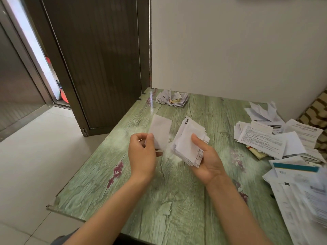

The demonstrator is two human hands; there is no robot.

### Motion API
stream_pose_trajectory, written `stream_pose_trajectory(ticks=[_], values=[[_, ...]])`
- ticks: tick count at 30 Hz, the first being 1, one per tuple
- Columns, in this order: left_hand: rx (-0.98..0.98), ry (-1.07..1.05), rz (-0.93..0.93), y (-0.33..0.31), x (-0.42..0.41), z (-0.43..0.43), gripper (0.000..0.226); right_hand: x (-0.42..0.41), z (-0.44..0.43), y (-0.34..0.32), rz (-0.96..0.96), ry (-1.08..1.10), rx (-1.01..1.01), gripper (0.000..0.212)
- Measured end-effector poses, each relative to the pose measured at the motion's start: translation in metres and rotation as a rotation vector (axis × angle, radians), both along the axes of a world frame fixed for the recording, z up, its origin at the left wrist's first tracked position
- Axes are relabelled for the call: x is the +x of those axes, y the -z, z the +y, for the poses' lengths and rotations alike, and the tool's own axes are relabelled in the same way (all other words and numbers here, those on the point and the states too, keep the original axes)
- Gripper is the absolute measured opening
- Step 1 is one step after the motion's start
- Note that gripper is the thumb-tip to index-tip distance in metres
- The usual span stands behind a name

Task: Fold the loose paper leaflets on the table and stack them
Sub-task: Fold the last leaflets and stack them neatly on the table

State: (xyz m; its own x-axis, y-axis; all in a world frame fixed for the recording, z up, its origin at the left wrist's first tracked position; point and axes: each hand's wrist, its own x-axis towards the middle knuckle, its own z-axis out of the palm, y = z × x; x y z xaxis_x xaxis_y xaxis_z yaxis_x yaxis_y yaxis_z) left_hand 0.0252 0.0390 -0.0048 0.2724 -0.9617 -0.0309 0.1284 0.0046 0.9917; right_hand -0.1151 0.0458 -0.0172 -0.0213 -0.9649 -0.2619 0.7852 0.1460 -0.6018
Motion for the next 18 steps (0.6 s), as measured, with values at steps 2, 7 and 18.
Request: stream_pose_trajectory(ticks=[2,7,18], values=[[0.045,0.024,-0.026,0.002,0.001,-0.001,0.011,0.001,0.000,0.000,0.016,-0.034,-0.024,0.032],[-0.031,0.201,-0.065,0.000,-0.004,0.006,0.019,0.008,0.000,0.002,0.125,-0.111,-0.028,0.047],[0.019,0.316,-0.123,-0.012,0.008,0.004,0.028,0.004,0.000,0.004,0.368,-0.100,-0.040,0.053]])
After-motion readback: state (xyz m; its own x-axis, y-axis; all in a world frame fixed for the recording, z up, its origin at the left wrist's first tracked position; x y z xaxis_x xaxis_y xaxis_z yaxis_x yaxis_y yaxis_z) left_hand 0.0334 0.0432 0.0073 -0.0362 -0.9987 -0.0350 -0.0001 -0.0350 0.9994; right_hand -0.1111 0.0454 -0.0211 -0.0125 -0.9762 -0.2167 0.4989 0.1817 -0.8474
